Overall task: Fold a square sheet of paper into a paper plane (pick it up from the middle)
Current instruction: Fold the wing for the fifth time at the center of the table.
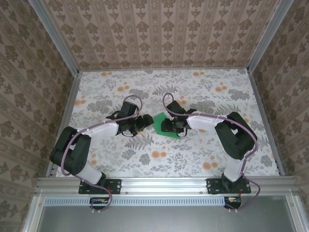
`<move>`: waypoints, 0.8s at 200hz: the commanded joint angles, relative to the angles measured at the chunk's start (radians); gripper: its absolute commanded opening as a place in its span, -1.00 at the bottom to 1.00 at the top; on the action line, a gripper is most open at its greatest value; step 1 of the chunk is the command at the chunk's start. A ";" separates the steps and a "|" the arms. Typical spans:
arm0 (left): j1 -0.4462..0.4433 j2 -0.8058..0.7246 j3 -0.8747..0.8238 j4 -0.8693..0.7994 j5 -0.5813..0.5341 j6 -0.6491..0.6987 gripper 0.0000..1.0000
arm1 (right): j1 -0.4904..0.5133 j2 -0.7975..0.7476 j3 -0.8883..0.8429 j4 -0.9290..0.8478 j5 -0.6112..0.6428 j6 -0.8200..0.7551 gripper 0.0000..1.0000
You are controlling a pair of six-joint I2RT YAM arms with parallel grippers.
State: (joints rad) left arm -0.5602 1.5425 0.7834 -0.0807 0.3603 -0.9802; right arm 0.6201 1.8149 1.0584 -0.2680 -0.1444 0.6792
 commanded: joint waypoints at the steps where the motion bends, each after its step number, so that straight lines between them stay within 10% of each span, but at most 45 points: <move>1: -0.018 0.027 -0.012 0.067 0.050 -0.053 0.54 | -0.041 -0.003 -0.060 0.067 -0.095 0.051 -0.06; 160: -0.092 0.212 0.088 0.152 0.106 -0.128 0.16 | -0.236 0.042 -0.258 0.450 -0.492 0.259 -0.11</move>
State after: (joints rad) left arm -0.6472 1.7290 0.8360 0.0566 0.4492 -1.0935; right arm 0.4023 1.8111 0.8307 0.1524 -0.6029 0.8948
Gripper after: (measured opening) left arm 0.595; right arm 0.453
